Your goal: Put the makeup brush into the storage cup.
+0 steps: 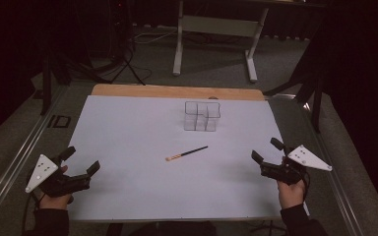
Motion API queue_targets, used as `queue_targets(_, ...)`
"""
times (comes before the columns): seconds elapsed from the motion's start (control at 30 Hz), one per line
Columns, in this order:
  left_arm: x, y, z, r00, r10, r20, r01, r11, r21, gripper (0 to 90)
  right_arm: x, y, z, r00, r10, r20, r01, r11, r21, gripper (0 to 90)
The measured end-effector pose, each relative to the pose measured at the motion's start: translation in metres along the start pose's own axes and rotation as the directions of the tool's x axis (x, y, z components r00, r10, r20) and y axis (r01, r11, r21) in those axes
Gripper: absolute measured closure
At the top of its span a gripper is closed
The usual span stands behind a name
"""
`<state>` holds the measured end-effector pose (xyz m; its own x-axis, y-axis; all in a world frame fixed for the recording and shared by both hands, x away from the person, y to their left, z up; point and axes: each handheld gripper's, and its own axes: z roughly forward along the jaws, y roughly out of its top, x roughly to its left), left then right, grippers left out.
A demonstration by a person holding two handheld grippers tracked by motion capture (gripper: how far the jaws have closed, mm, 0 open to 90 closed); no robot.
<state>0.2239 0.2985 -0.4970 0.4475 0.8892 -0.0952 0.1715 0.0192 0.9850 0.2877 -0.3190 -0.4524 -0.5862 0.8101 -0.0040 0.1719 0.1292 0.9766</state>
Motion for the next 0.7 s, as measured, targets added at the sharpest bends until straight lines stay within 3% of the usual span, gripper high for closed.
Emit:
queue_targets(0.27,0.000,0.001,0.001,0.9991,-0.021,0.036,0.022,0.9996,-0.019,0.2,0.002,0.001,0.000,0.9999,-0.006,-0.014,0.006,1.000,-0.001,13.4)
queue_targets(0.37,-0.002,0.001,0.003,0.9977,-0.033,0.059,0.033,0.9994,0.008,0.1,0.003,0.001,0.000,0.9998,-0.016,-0.013,0.016,1.000,0.002,13.5)
queue_targets(0.43,-0.003,0.003,0.002,0.9986,-0.020,0.049,0.019,0.9996,0.023,0.2,0.005,0.002,0.000,0.9997,-0.021,-0.013,0.021,1.000,0.001,13.5)
queue_targets(0.5,-0.003,0.004,0.003,0.9947,-0.059,0.085,0.058,0.9982,0.015,0.1,0.006,0.002,0.000,0.9995,-0.032,-0.008,0.032,0.999,-0.004,13.5)
queue_targets(0.57,-0.004,0.007,0.005,0.9939,-0.073,0.083,0.069,0.9965,0.047,0.1,0.006,0.003,-0.001,0.9995,-0.031,-0.008,0.031,1.000,-0.007,13.5)
queue_targets(0.6,-0.008,0.012,0.008,0.9909,-0.086,0.104,0.077,0.9930,0.090,0.1,0.007,0.003,-0.001,0.9995,-0.029,-0.012,0.028,0.999,-0.022,13.4)
queue_targets(0.7,-0.012,0.018,0.009,0.9892,-0.082,0.122,0.069,0.9918,0.107,0.1,0.006,0.002,-0.001,0.9996,-0.029,-0.007,0.029,0.999,-0.017,13.4)
